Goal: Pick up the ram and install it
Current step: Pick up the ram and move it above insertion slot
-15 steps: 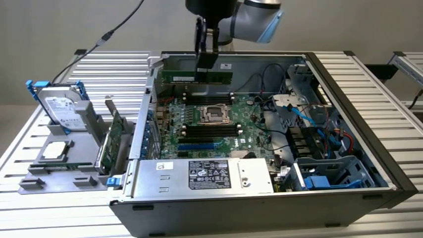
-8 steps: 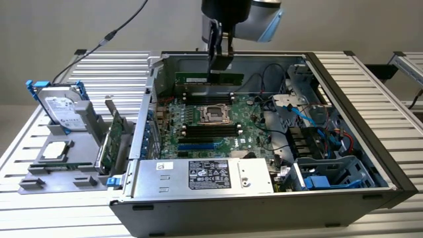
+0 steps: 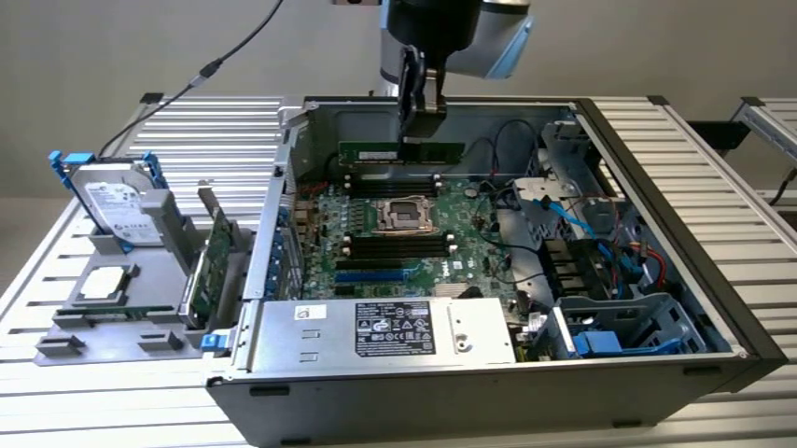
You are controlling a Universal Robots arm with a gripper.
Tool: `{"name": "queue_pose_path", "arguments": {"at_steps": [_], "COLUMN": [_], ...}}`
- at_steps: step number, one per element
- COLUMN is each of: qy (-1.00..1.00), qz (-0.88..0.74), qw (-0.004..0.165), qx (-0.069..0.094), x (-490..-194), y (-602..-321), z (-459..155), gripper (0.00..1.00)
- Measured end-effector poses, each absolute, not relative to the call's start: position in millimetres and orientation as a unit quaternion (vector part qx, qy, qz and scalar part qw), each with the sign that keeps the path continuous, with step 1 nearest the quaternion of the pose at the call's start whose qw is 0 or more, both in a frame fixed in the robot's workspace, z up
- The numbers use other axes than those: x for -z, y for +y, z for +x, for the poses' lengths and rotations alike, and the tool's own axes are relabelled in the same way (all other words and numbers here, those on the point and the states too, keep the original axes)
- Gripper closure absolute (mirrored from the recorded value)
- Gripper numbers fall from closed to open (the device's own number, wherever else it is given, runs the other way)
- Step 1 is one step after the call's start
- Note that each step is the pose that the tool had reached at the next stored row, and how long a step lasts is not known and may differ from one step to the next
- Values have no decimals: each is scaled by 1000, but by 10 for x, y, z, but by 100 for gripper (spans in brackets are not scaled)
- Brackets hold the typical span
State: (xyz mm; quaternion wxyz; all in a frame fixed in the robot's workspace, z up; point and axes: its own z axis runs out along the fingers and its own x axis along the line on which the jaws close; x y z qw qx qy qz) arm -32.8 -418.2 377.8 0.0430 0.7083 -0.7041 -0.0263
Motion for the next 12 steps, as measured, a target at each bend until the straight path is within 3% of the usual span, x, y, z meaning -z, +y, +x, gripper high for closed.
{"name": "queue_pose_path", "arguments": {"at_steps": [12], "qy": [-704], "qz": [708], "qw": [42], "qx": [26], "x": [-3667], "y": [-3976], "z": [-283], "gripper": [86]}}
